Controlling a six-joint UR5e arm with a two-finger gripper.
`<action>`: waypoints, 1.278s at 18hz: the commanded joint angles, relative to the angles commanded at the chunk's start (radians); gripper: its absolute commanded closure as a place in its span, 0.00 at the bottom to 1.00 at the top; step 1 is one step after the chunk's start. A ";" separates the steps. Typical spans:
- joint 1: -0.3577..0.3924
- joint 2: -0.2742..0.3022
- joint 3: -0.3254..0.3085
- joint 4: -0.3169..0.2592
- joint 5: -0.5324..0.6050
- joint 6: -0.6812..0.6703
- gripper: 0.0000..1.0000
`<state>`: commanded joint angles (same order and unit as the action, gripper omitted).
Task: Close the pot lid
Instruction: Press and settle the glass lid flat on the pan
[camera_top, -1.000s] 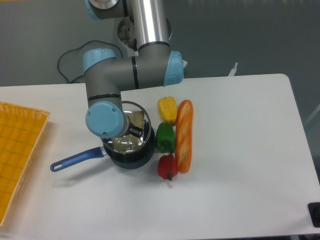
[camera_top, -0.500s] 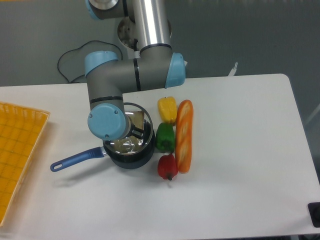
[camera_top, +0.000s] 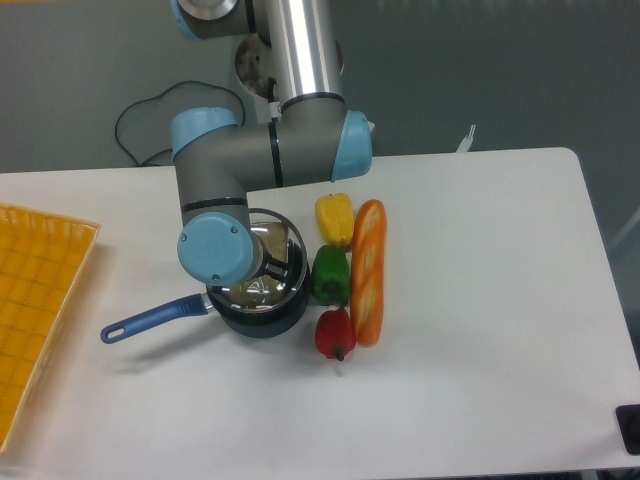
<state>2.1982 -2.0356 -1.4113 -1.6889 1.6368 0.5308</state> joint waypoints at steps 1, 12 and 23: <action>0.000 -0.002 0.000 0.000 0.000 0.000 0.51; 0.000 -0.009 0.000 0.003 0.002 -0.002 0.47; 0.000 -0.011 0.000 0.005 0.002 -0.002 0.29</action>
<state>2.1982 -2.0463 -1.4113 -1.6843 1.6383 0.5292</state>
